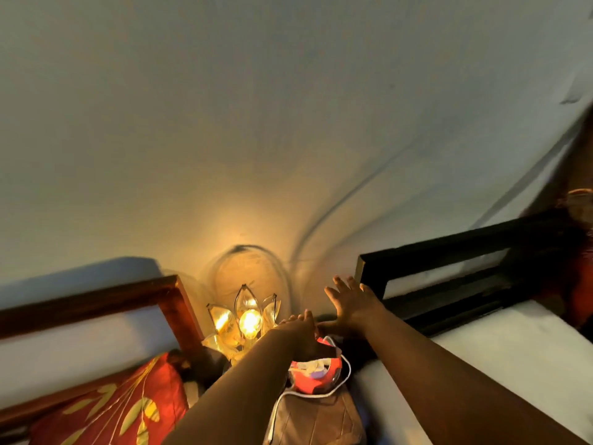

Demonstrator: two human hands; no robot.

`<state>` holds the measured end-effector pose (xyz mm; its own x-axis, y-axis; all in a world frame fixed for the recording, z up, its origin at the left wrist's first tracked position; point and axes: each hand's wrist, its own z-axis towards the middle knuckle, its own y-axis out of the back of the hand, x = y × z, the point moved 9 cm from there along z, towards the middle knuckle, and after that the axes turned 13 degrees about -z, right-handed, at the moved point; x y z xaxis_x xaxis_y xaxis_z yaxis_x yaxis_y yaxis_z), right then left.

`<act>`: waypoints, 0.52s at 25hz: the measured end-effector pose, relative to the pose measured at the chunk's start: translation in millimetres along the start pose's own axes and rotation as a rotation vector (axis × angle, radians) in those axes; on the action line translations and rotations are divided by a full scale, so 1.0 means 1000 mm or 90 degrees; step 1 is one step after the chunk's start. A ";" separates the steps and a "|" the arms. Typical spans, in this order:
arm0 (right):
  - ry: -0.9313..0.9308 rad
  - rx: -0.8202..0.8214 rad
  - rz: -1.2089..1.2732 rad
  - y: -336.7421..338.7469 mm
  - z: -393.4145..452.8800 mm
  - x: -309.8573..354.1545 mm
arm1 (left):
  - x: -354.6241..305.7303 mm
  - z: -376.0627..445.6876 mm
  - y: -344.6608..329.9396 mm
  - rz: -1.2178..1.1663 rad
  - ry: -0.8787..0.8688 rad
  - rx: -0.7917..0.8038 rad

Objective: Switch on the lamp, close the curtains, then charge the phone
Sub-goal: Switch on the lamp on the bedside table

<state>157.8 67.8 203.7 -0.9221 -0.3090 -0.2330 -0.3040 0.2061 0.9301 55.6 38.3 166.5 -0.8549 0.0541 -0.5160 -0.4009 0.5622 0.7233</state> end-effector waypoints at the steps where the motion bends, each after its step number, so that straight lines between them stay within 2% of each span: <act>1: -0.017 -0.019 0.013 0.015 -0.005 -0.012 | -0.011 -0.001 0.019 0.006 -0.014 -0.029; 5: -0.081 -0.083 0.051 0.050 -0.015 -0.056 | -0.055 0.004 0.081 0.143 -0.076 -0.140; 9: -0.118 -0.092 0.063 0.057 -0.005 -0.100 | -0.100 0.026 0.114 0.279 -0.149 -0.225; 13: -0.171 -0.110 0.145 0.048 0.027 -0.159 | -0.149 0.074 0.139 0.376 -0.194 -0.300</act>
<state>283.0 151.7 278.0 -0.9981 -0.0150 -0.0603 -0.0613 0.0748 0.9953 151.9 169.8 310.1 -0.8686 0.4937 -0.0414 -0.0659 -0.0323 0.9973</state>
